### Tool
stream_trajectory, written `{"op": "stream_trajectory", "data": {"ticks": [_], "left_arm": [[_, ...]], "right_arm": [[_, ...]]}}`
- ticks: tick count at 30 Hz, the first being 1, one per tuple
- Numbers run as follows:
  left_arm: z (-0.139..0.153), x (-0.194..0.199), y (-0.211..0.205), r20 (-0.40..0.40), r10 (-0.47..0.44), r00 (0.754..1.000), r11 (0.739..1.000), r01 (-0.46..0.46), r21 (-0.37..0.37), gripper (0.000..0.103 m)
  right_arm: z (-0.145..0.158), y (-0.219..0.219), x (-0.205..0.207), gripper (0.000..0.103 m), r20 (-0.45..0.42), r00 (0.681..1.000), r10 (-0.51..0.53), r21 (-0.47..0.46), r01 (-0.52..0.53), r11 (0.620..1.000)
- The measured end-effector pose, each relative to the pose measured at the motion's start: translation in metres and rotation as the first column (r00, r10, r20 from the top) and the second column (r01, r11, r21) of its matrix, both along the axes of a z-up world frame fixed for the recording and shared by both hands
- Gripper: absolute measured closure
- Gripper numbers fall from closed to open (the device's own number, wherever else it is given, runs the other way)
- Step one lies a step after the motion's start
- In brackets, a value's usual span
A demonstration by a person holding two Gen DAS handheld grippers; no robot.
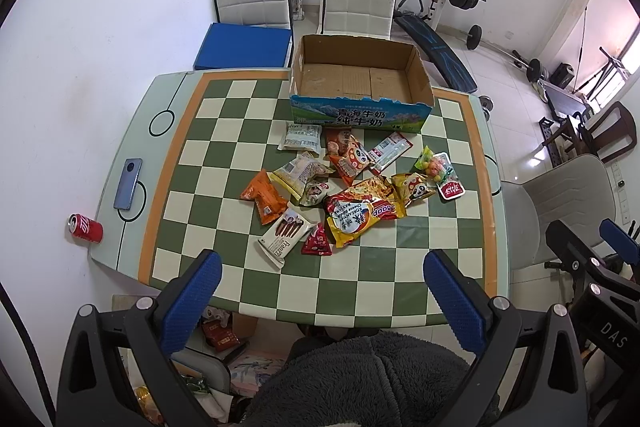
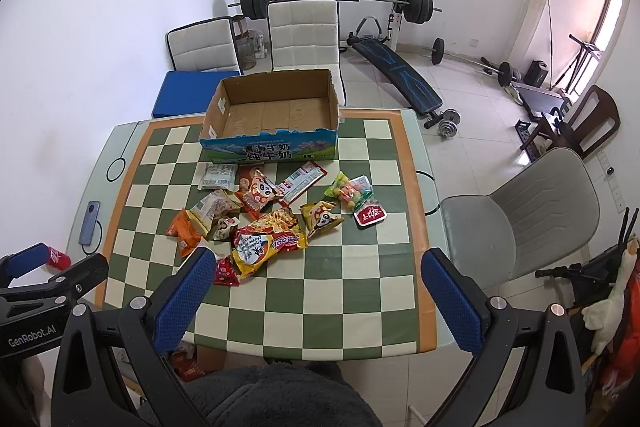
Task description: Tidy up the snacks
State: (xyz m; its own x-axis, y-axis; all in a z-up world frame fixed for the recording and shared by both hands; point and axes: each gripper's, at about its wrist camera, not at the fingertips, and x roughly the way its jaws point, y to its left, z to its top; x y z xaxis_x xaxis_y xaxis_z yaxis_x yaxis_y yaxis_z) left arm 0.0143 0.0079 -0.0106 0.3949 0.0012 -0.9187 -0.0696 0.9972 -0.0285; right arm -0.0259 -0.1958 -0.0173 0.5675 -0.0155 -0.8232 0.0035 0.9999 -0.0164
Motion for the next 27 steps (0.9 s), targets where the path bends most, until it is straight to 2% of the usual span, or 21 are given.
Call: {"op": "stream_trajectory", "data": {"ticks": [15,19,22,24,27], "left_arm": [[-0.001,0.0,-0.001,0.003,0.001,1.0,1.0,-0.001,0.001,0.0],[-0.02,0.018,0.013,0.043,0.068,0.997,0.996,-0.07,0.046,0.0],[-0.05,0.035,0.032,0.033,0.139,0.99,0.985,-0.141,0.099,0.0],[-0.075,0.046,0.047,0.009,0.188,0.982,0.973,-0.187,0.133,0.0],[-0.109,0.057,0.069,-0.04,0.249,0.968,0.958,-0.24,0.159,0.0]], "right_arm": [[-0.006,0.006,0.0,0.0,-0.01,1.0,0.005,0.011,-0.004,1.0],[-0.01,-0.006,0.005,0.0,-0.029,1.0,-0.003,0.051,0.005,0.999],[-0.037,-0.01,0.029,0.0,-0.097,0.995,-0.032,0.149,0.046,0.988],[-0.067,-0.009,0.05,0.0,-0.178,0.983,-0.038,0.23,0.078,0.97],[-0.122,-0.008,0.085,0.0,-0.327,0.944,-0.032,0.33,0.146,0.933]]}}
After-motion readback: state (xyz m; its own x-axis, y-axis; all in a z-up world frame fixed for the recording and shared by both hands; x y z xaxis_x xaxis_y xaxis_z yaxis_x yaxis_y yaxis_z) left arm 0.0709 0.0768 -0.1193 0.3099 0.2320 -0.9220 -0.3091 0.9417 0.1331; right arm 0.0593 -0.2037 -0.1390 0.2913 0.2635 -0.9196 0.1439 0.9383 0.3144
